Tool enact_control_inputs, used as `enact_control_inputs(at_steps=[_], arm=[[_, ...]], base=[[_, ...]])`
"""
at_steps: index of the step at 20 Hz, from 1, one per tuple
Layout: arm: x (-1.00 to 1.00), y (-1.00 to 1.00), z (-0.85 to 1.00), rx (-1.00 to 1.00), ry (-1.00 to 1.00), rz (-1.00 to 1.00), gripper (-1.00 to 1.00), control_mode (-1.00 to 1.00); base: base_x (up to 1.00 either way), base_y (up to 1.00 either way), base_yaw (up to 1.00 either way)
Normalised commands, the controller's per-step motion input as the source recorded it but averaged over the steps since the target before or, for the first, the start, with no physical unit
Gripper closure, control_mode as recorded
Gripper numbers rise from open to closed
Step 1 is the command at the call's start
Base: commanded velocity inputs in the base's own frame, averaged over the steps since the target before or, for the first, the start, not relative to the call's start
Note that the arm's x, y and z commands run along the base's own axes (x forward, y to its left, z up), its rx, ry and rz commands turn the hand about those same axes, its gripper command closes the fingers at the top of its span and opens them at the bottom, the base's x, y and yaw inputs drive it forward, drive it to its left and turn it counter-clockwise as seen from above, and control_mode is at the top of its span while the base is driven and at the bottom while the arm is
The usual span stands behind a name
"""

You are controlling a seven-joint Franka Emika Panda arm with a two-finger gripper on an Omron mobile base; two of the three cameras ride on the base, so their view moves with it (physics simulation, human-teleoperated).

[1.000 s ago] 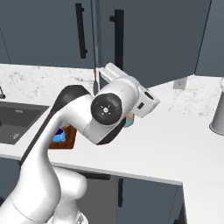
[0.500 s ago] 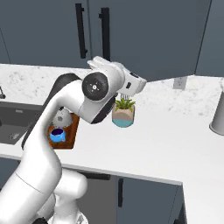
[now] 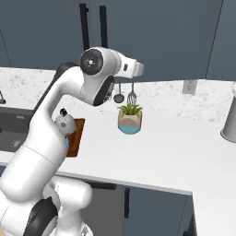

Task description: Pick the kettle from the counter and place it on the tray. Then pick the mug from the cabinet and place it on the tray. Then close the cabinet doors.

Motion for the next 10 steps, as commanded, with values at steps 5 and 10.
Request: enact_control_inputs(at_steps=[5,10], arm=[[0.86,0.47,-0.18,-0.16,0.09,0.05,-1.0,-1.0],[0.75,0.22,-0.19,-0.19,0.01,0.01,-1.0,-1.0]], base=[[0.0,0.0,0.0],[0.0,0.0,0.0]])
